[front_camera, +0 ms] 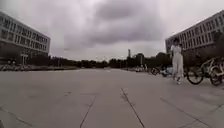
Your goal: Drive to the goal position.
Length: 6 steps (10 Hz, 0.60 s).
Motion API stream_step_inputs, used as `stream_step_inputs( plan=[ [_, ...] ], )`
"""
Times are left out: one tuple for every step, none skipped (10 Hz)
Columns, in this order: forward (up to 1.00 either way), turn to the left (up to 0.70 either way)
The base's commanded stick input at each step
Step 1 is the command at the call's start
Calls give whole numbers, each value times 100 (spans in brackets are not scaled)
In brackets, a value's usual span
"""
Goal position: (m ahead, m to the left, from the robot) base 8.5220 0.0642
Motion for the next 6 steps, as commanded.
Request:
stream_step_inputs(
  plan=[
    [50,0],
    [50,0],
    [50,0],
    [50,0],
    [50,0],
    [50,0]
  ],
)
